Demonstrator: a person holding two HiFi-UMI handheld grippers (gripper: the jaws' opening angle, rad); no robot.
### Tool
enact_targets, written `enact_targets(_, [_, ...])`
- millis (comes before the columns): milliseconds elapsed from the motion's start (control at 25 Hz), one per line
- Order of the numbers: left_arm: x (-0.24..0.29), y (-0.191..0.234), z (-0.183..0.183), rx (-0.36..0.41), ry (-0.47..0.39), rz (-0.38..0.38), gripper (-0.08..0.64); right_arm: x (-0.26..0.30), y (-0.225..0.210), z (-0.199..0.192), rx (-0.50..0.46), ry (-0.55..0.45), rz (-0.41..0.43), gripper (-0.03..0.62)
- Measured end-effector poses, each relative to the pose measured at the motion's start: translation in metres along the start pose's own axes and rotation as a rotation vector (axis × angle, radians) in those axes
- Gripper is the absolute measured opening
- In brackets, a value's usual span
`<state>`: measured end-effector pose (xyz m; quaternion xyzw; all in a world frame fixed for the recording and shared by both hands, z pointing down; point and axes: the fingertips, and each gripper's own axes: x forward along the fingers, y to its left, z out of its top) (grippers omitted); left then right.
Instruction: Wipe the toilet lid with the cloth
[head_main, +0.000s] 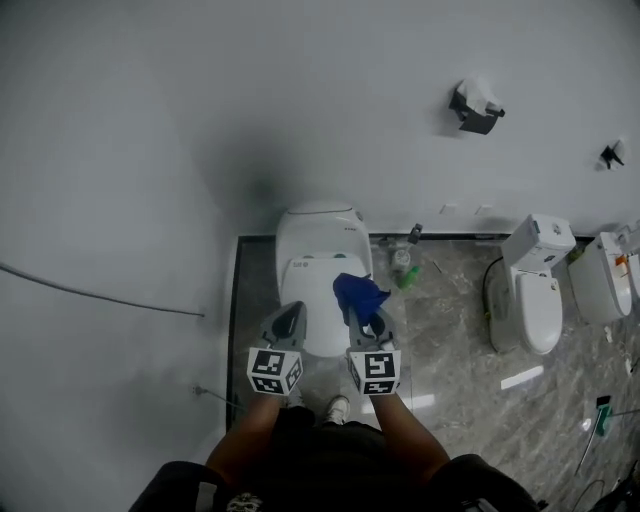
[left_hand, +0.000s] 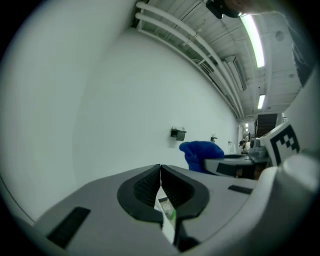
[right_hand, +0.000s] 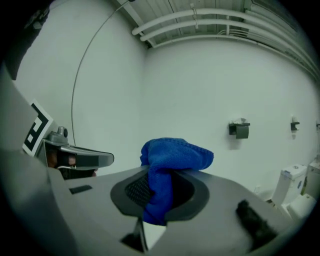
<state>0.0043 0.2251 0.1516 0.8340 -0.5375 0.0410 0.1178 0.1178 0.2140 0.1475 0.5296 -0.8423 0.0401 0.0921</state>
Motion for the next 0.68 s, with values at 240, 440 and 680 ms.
enact_targets(240, [-0.008, -0.008, 0.052, 0.08, -0.022, -0.002, 0.012, -0.008, 0.012, 0.052, -0.022, -0.081, 0.027, 0.057])
enact_targets(440, [-0.016, -0.019, 0.065, 0.111, -0.023, 0.004, 0.012, -0.017, 0.018, 0.074, -0.068, -0.125, 0.042, 0.057])
enact_targets(680, [-0.013, -0.026, 0.078, 0.122, -0.041, -0.003, 0.012, -0.015, 0.023, 0.081, -0.103, -0.128, 0.068, 0.057])
